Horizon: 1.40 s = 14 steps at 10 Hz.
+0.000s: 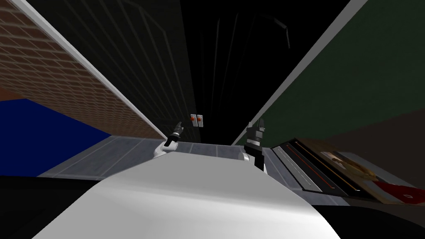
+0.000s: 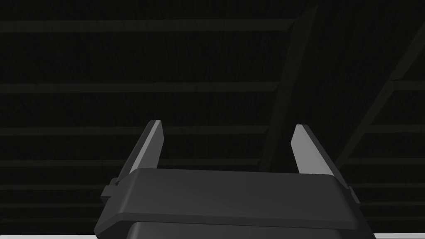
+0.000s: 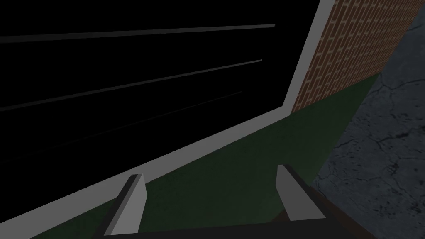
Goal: Pull the door open
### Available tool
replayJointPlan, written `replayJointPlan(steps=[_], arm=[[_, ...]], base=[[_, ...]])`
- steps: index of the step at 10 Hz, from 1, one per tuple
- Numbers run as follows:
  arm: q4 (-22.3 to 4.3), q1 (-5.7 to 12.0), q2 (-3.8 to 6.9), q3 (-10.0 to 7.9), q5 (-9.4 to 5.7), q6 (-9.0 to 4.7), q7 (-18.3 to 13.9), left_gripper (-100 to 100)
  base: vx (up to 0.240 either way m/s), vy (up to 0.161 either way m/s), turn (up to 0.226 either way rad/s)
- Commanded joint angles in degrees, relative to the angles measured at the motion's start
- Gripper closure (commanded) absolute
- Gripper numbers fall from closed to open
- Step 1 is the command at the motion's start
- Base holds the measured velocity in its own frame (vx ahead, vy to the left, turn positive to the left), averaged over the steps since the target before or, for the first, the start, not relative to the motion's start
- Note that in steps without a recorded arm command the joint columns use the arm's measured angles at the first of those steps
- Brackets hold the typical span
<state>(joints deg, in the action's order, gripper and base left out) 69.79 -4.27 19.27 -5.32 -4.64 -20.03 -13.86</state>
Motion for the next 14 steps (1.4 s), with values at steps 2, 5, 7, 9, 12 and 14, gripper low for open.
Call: replayJointPlan(steps=[2,5,7,9,12,14], arm=[[1.7,0.25,-0.56,2.16,0.25,-0.22,-0.6,-100],[2.2,0.59,-0.82,2.71,0.34,-0.28,-0.7,-100],[1.0,-0.45,0.12,0.8,0.07,-0.01,-0.4,-100],[0.1,-1.05,0.83,-0.62,-0.12,0.11,-0.2,-100],[-1.8,-1.28,1.64,-2.96,-0.38,0.19,0.3,-100],[-1.9,-0.39,1.05,-2.57,-0.26,0.05,0.5,-100]], base=[[-0.202,-0.1,-0.084],[-0.018,-0.068,-0.033],[-0.008,0.009,0.095],[-0.039,0.096,0.124],[0.099,0.083,0.085],[0.192,0.05,-0.063]])
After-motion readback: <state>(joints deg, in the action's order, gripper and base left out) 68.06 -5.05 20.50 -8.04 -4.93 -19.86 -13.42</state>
